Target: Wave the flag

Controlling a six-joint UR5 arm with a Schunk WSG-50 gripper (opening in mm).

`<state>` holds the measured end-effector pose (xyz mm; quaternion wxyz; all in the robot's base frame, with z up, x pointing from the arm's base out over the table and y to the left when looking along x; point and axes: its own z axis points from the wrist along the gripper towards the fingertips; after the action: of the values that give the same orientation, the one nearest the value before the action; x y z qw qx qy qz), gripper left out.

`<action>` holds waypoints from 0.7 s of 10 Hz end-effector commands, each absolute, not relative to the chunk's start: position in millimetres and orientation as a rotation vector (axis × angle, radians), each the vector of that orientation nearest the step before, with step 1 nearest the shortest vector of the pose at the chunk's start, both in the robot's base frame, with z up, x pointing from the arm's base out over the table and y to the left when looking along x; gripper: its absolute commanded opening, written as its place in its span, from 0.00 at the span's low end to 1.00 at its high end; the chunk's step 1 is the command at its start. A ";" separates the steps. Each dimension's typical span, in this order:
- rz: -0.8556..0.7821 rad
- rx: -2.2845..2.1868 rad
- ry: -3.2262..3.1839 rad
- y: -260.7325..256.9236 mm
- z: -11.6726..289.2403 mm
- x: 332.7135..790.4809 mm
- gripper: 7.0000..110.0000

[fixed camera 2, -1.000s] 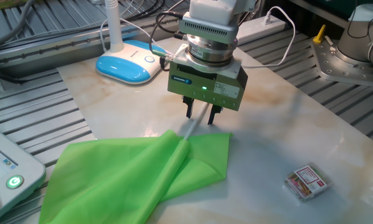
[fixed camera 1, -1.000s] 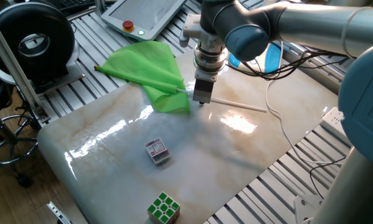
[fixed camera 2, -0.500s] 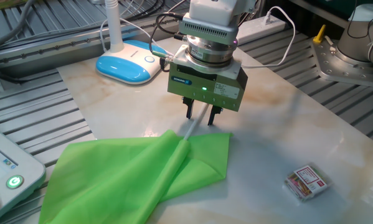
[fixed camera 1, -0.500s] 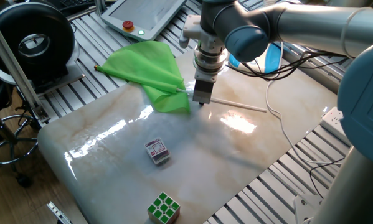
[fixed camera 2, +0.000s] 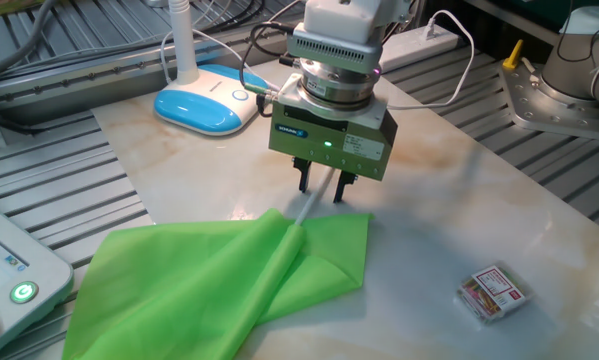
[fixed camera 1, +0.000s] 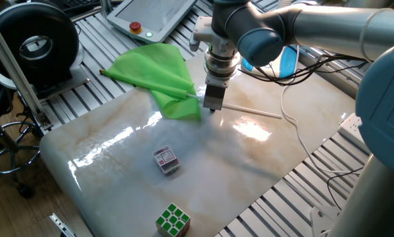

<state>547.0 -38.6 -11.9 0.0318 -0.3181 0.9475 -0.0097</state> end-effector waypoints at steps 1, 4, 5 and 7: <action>-0.016 -0.962 2.915 -37.3 -12.0 548.6 0.36; -0.017 -0.953 2.919 -37.7 -12.0 548.6 0.15; -0.022 -0.947 2.922 -38.4 -12.0 548.7 0.15; -0.034 -0.946 2.926 -40.6 -12.1 548.3 0.15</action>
<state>547.4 -39.5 -12.9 0.0317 -0.3140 0.9488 -0.0118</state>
